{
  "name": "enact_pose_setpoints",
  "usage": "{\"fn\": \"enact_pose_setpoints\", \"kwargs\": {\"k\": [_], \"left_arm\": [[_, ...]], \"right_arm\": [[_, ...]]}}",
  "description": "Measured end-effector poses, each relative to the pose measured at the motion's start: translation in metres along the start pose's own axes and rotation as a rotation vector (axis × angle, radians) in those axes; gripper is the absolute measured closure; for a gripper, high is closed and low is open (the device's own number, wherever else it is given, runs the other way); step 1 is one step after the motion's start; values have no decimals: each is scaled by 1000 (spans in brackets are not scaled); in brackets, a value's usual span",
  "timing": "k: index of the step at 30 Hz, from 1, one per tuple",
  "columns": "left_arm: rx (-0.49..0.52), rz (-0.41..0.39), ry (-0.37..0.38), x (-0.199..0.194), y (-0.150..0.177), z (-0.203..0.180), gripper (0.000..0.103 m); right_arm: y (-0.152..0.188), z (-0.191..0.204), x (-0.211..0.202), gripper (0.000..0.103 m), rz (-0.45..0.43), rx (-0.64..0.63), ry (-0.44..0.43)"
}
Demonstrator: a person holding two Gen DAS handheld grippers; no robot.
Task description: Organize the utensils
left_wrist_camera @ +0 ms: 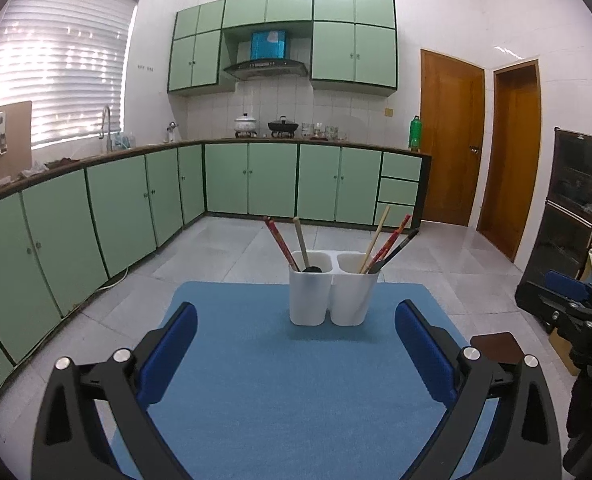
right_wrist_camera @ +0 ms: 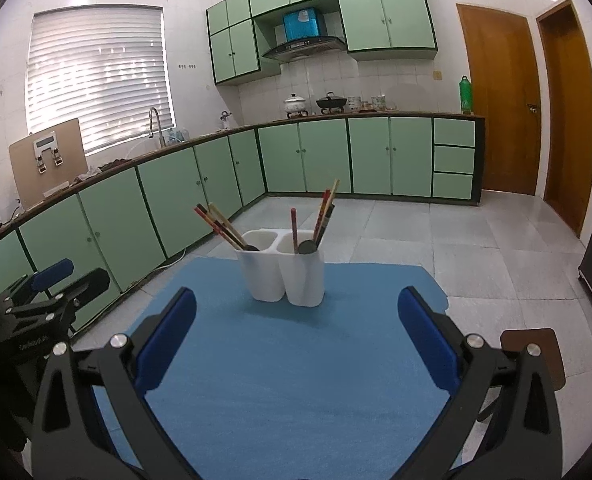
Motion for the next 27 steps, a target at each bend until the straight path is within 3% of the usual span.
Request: {"fn": "enact_pose_setpoints", "kwargs": {"k": [27], "left_arm": [[27,-47,11,-27,3,-14,6]], "right_arm": [[-3,16,-18,5,-29,-47,-16]]}}
Point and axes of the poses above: each gripper's, at about its wrist camera, not at the fingertips, and x roughly the way its jaws point, z to its left, y to its underside, the point moved 5 cm from there along x, roughly the way its jaws point, and after that the axes turned 1 degree about y, right-handed, at the moved point
